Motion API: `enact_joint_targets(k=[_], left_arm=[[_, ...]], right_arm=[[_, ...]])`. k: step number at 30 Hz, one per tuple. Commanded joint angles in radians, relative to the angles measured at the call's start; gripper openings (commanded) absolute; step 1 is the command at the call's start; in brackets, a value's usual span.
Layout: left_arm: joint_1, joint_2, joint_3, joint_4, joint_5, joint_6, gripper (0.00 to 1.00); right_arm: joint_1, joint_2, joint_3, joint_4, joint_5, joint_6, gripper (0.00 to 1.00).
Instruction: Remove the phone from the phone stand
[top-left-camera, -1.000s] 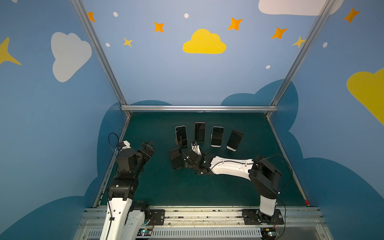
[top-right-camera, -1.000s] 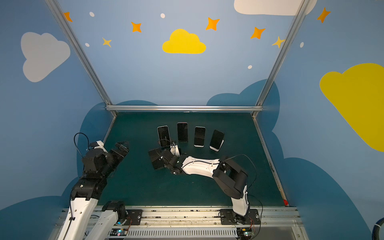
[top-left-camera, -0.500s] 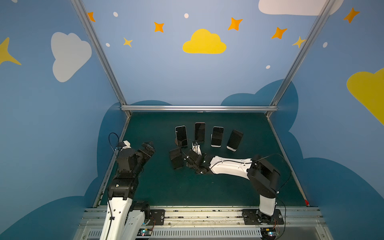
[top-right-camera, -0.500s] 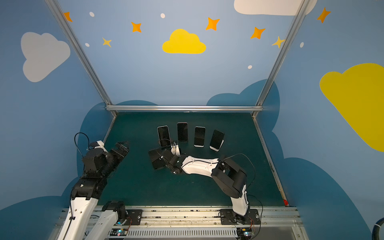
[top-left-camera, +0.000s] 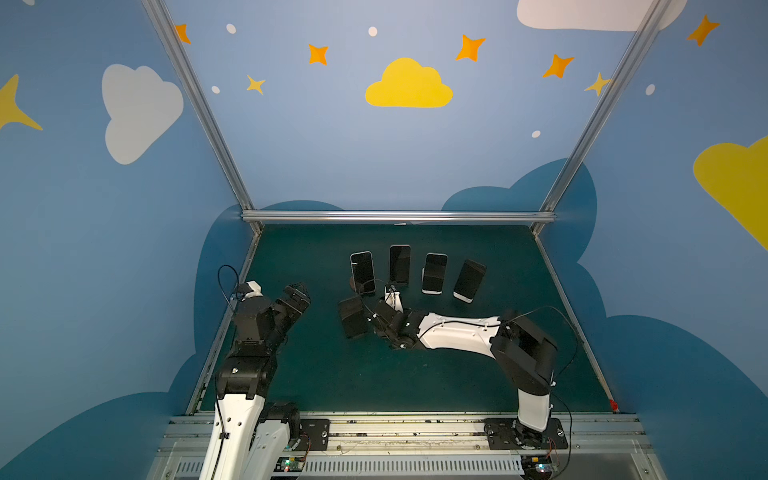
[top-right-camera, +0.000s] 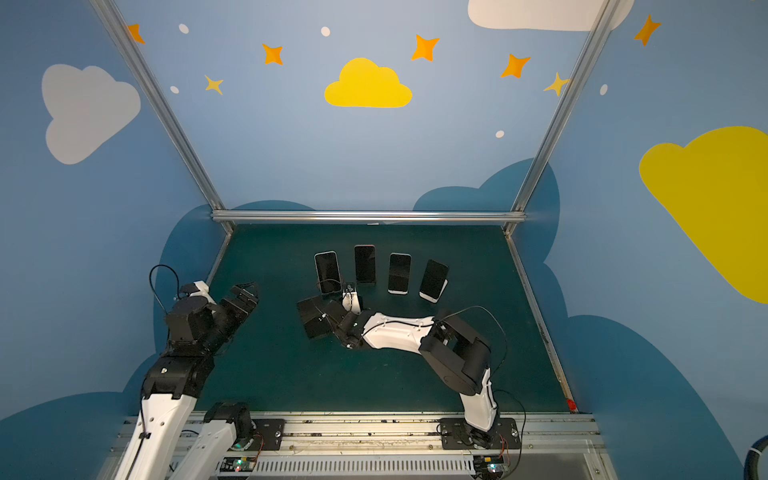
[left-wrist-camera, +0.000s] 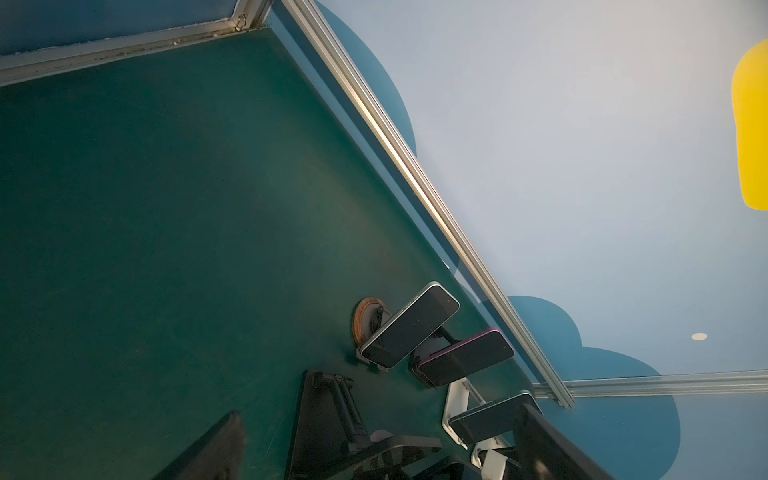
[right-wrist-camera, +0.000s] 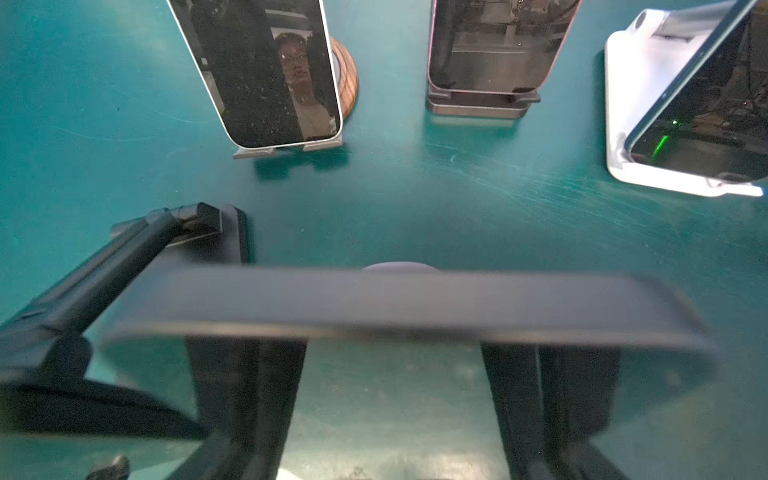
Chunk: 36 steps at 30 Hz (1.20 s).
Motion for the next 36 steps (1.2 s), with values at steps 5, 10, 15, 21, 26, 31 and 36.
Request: enact_joint_targets(k=[5,10,15,21,26,31,36], left_arm=[[-0.004,0.0,-0.003,0.018,0.01,0.012,1.0],[-0.004,-0.002,-0.003,0.016,0.01,0.012,1.0],[-0.004,-0.005,-0.003,0.016,0.01,0.014,1.0],[-0.004,-0.007,-0.003,0.016,0.01,0.013,1.0],[-0.004,-0.008,-0.003,0.016,0.01,0.014,1.0],[-0.004,-0.01,-0.004,0.019,0.012,0.013,1.0],[-0.004,-0.011,-0.003,0.02,0.01,0.014,1.0]], right_arm=[[0.013,-0.014,-0.019,0.004,0.032,-0.017,0.65],[0.03,-0.03,-0.012,0.003,0.051,-0.041,0.64],[0.037,-0.047,-0.011,0.001,0.048,-0.053,0.64],[0.044,-0.073,-0.018,0.0,0.042,-0.065,0.63],[0.044,-0.082,-0.019,-0.01,0.031,-0.069,0.62],[0.05,-0.107,-0.03,-0.014,0.019,-0.076,0.62],[0.056,-0.138,-0.042,-0.024,0.015,-0.09,0.6]])
